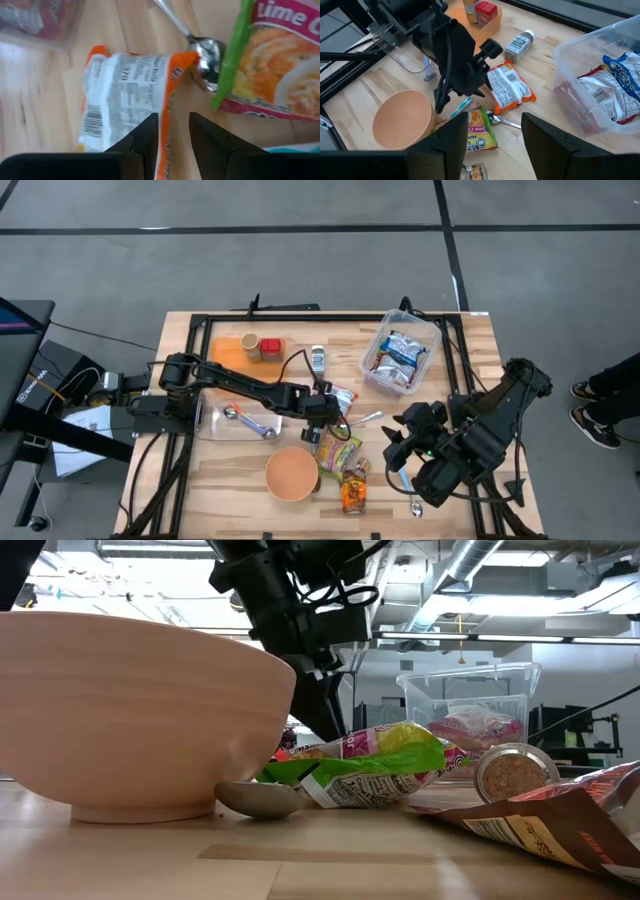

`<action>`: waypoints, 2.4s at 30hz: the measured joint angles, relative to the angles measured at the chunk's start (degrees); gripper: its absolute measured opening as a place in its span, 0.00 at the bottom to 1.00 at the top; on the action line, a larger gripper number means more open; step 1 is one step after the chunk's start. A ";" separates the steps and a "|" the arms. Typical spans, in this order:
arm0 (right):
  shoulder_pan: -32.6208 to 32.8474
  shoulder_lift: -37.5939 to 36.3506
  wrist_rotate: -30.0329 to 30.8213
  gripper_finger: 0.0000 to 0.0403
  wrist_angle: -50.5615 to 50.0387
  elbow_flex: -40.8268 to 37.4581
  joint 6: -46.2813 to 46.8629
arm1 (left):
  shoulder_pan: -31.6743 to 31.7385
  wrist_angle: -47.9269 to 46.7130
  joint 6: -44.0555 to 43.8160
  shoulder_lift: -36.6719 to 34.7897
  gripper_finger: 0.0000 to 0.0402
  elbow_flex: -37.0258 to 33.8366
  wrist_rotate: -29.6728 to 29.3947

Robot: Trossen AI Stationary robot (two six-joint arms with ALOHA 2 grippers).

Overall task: Pick & Place Food Item
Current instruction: Put the orange noodle pack into the top transparent bin

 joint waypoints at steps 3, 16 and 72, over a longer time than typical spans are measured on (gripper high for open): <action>0.00 0.00 0.00 0.45 -0.01 0.00 0.00 | 0.84 0.36 -0.19 0.00 0.25 -0.59 -0.05; 0.00 0.00 0.00 0.45 -0.02 0.00 0.00 | 3.22 1.09 -2.02 0.00 0.02 -2.82 2.25; -13.40 0.13 -8.68 0.59 21.68 -0.02 -49.25 | -2.30 18.15 -34.71 -20.35 0.00 -3.23 11.96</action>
